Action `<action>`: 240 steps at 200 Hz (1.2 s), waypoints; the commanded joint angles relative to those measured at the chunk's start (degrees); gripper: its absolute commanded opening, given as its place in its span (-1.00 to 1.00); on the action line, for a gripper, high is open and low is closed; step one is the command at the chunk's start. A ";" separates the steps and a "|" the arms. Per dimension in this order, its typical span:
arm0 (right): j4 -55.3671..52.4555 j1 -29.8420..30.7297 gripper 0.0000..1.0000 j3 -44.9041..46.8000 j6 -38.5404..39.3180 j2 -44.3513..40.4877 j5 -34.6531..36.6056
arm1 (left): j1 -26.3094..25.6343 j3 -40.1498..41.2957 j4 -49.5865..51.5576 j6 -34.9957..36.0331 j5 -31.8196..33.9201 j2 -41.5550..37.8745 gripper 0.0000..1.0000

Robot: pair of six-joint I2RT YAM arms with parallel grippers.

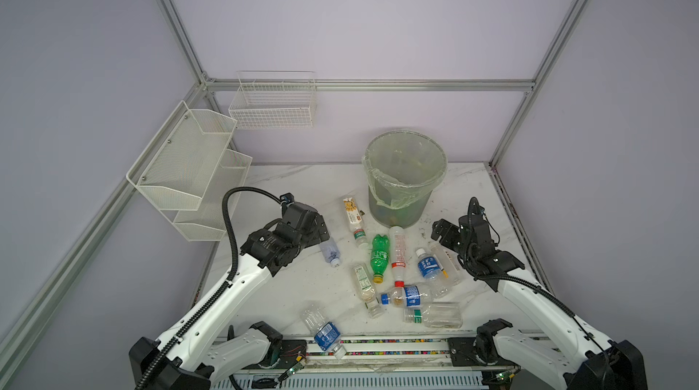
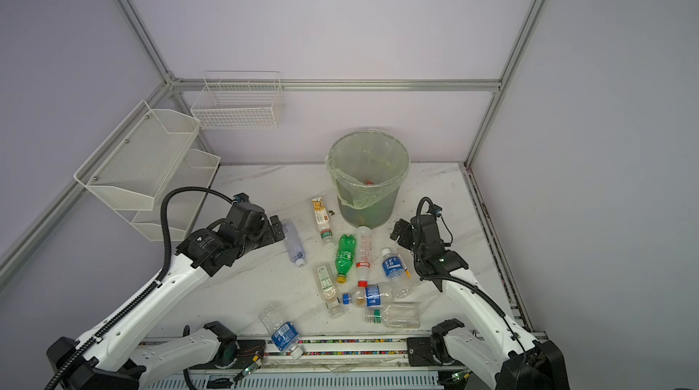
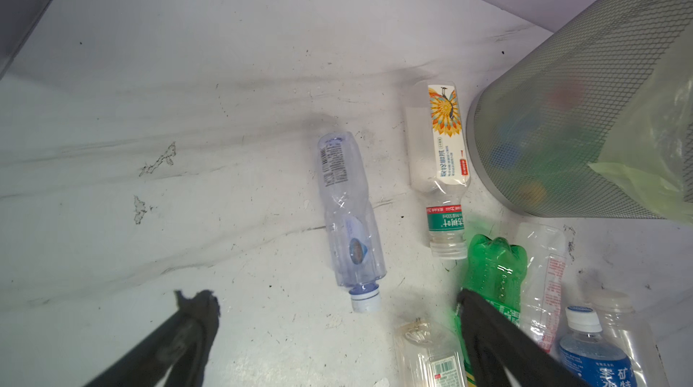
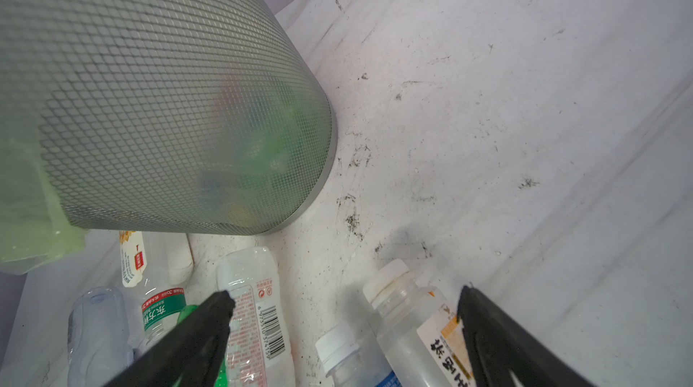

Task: Throw the plastic bottles in the bin
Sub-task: Pick up the plastic bottle from the bottom-center of the table.

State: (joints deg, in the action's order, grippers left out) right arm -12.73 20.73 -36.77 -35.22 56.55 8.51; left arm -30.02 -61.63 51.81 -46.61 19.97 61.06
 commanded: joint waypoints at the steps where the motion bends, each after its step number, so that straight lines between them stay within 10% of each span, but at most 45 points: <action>1: -1.16 -0.15 0.95 -1.19 0.95 -0.39 0.02 | 0.05 3.00 6.11 -6.47 -1.56 -3.05 1.00; 101: 0.31 -0.16 0.95 1.67 0.81 -0.74 -0.34 | -2.09 10.52 21.64 -34.33 -9.80 -9.36 1.00; 240: 3.59 -0.11 0.95 3.98 0.68 1.52 -0.30 | -25.91 18.60 19.75 -53.92 -12.53 -2.74 1.00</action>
State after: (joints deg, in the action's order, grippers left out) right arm -10.96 20.73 -33.71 -34.79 57.52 7.90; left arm -51.75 -45.36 72.44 -94.50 6.70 56.23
